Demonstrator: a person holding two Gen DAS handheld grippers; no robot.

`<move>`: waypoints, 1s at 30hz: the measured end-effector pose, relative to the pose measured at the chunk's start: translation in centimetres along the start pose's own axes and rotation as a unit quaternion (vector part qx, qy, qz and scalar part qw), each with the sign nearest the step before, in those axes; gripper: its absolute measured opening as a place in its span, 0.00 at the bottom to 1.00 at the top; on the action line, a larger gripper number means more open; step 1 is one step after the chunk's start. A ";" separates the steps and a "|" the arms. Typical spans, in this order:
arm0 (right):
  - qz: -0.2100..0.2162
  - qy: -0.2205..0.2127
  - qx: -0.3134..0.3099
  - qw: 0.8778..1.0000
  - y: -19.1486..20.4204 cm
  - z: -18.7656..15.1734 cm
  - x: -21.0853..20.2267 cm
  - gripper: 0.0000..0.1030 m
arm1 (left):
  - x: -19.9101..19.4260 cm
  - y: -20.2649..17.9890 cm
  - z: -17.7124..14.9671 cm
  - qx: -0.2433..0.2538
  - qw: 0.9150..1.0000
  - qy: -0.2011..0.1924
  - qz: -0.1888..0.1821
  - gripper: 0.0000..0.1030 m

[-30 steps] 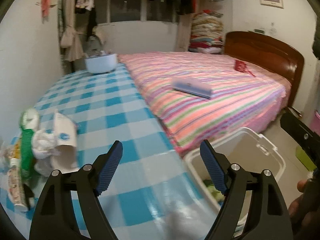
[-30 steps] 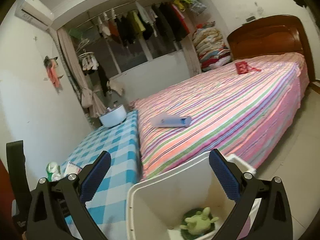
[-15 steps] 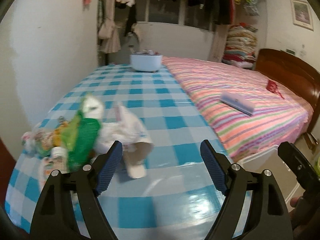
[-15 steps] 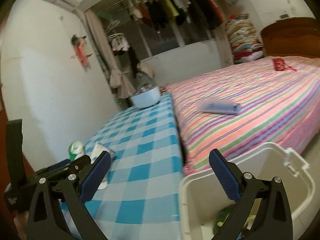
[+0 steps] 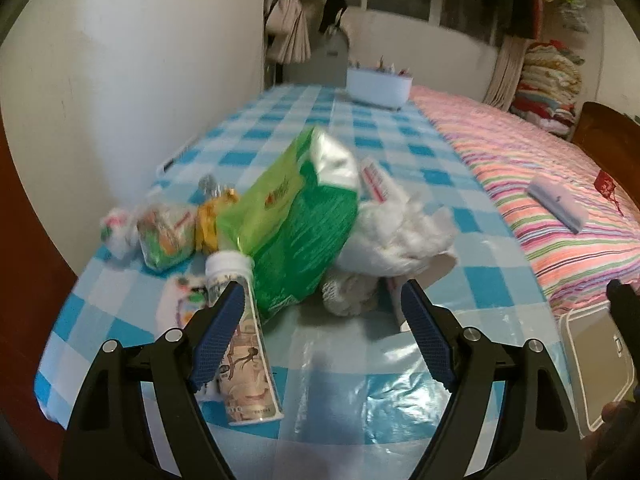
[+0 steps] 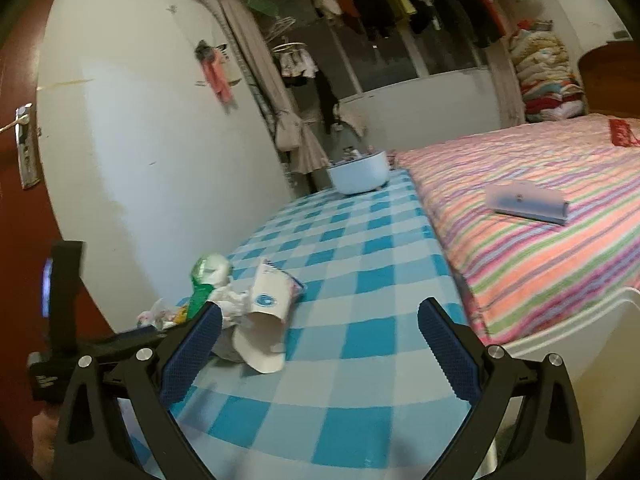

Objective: Collect trash
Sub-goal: 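Move both empty tools back over the table trash, then reach the left tool toward the tea drink bottle and open its fingers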

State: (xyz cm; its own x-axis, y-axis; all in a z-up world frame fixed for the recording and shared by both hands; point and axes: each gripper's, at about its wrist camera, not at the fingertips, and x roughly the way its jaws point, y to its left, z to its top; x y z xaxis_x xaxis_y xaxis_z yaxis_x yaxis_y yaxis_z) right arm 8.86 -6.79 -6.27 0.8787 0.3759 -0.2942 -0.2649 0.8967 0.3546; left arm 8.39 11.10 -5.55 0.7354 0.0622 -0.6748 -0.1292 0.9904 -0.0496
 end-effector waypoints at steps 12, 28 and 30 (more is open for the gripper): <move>0.027 0.012 -0.021 0.999 1.6 0.7 1.9 0.93 | 3.1 -0.9 -0.6 0.019 0.998 0.054 -0.009 0.26; 0.053 0.014 -0.037 0.998 3.1 1.1 2.8 0.93 | 1.7 1.9 -0.6 -0.004 0.998 0.051 -0.031 0.01; 0.054 0.014 -0.036 0.998 3.2 1.0 2.9 0.93 | 1.5 2.5 -0.6 -0.010 0.998 0.052 -0.041 0.01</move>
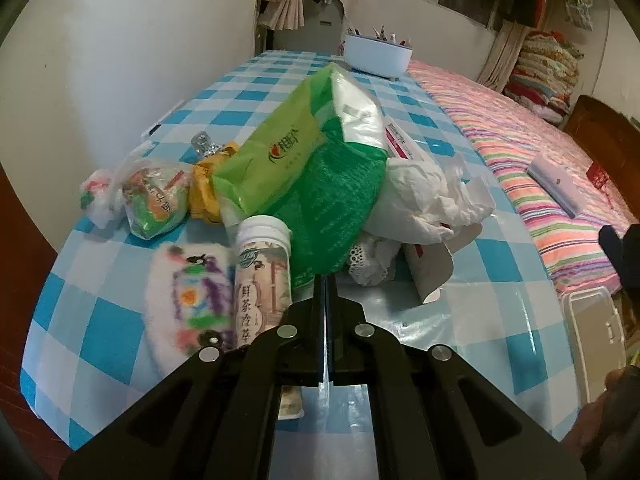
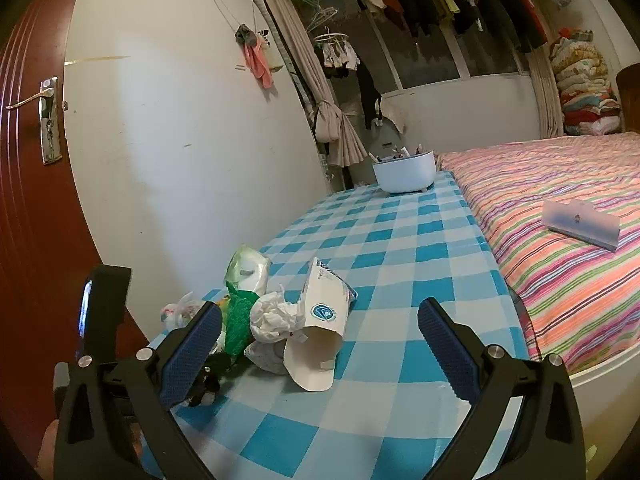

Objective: Collect trash
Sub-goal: 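Reach the left tool toward the tea drink bottle and open its fingers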

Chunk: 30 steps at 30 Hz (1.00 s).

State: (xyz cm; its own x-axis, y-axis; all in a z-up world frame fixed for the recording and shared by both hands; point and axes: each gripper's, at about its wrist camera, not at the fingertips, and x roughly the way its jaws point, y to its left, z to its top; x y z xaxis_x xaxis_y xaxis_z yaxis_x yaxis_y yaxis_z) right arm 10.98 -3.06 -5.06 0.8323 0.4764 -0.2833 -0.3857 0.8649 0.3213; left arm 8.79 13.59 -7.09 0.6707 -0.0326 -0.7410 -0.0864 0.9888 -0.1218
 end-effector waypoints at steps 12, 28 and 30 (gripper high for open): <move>0.029 0.014 -0.011 0.999 1.6 -0.2 1.5 0.93 | -2.1 2.1 -0.2 -0.019 0.999 -0.016 -0.037 0.01; 0.042 0.061 -0.054 0.996 3.9 0.1 6.5 0.93 | -0.8 1.6 -0.9 0.022 0.998 0.028 -0.042 0.02; 0.042 0.060 -0.057 0.996 4.1 0.1 6.8 0.93 | -0.8 1.1 -1.2 0.029 0.999 0.024 -0.032 0.03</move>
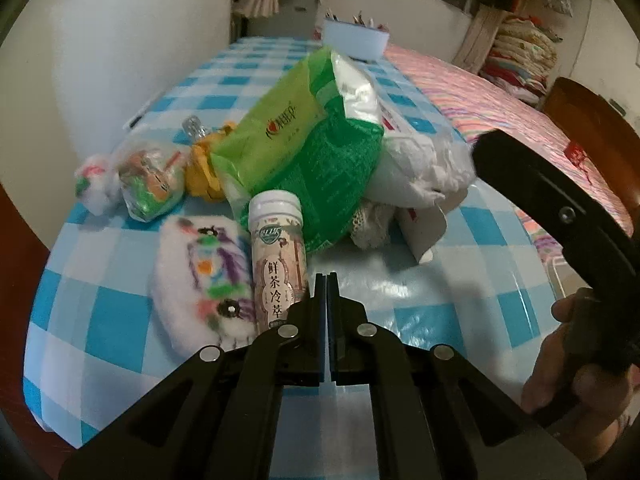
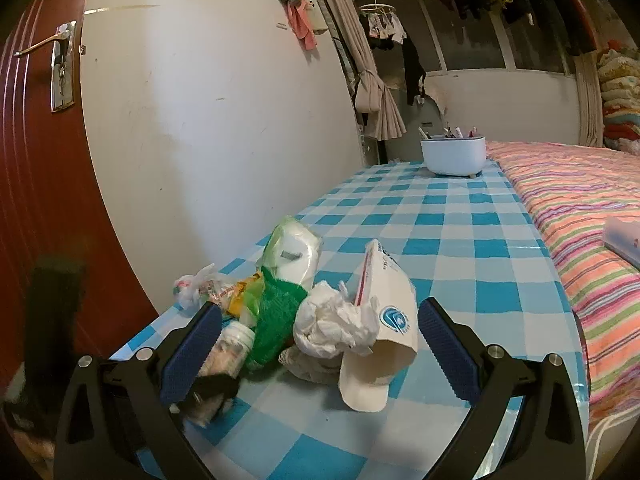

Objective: Collect trash
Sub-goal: 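Reach the left tool toward the tea drink bottle and open its fingers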

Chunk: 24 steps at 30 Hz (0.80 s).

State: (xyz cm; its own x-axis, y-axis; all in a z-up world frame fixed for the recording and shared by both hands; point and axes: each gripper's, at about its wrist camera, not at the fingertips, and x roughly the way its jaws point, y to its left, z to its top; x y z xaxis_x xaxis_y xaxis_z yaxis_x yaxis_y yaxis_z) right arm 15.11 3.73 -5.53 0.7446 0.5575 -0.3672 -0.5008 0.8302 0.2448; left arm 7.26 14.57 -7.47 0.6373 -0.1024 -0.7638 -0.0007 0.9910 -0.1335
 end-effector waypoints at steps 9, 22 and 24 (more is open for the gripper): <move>0.003 0.000 -0.014 1.000 0.6 0.5 0.8 0.93 | -0.2 0.6 0.1 -0.016 1.000 -0.003 -0.018 0.00; 0.005 0.013 -0.028 1.000 0.6 1.0 1.5 0.93 | -3.3 1.2 0.4 -0.033 0.996 -0.049 -0.060 0.00; 0.003 0.017 -0.039 0.999 1.0 0.8 1.6 0.93 | -3.5 1.6 0.5 -0.037 0.996 -0.049 -0.067 0.00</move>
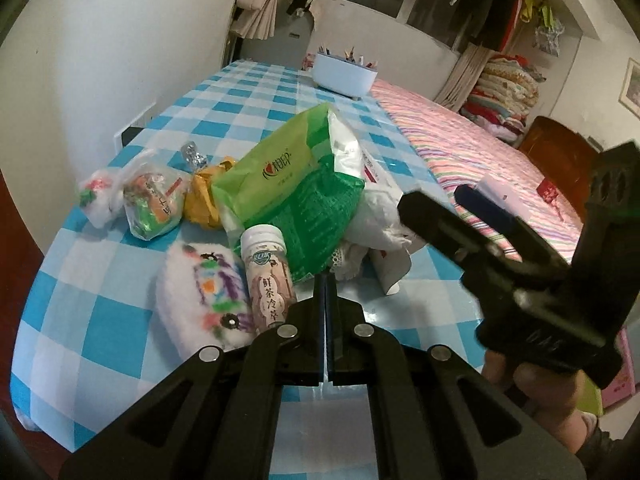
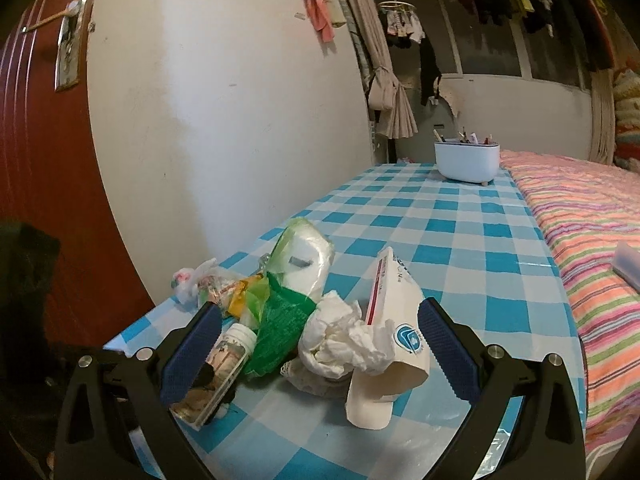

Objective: Collect trash
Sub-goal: 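Reach the left tool toward the tea drink bottle and open its fingers, then close the left tool around the tea drink bottle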

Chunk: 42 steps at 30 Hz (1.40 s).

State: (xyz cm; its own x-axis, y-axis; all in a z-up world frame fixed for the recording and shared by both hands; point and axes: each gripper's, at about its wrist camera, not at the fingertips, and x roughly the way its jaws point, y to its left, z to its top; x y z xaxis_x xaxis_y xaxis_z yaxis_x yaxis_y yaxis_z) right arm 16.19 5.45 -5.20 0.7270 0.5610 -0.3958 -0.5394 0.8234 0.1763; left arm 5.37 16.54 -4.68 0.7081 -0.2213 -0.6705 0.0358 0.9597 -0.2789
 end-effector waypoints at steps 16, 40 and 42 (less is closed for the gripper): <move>0.003 -0.007 0.024 1.000 -1.1 -0.2 -0.9 0.93 | 0.9 0.3 0.1 0.004 0.999 -0.020 0.043 0.84; 0.015 -0.014 0.050 0.999 -2.2 -0.1 -1.3 0.93 | 7.0 -0.9 -0.2 0.011 0.996 0.078 0.041 0.48; 0.018 -0.008 0.049 0.999 -2.1 0.1 -0.9 0.93 | 7.0 -0.3 0.0 -0.003 0.996 0.076 0.041 0.42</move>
State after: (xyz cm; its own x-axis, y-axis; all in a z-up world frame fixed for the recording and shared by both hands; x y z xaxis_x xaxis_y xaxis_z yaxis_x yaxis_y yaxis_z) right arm 16.70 3.22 -5.13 0.7144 0.5917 -0.3734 -0.5223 0.8061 0.2782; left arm 10.31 14.73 -9.25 0.5939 -0.1665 -0.7871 -0.0215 0.9747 -0.2223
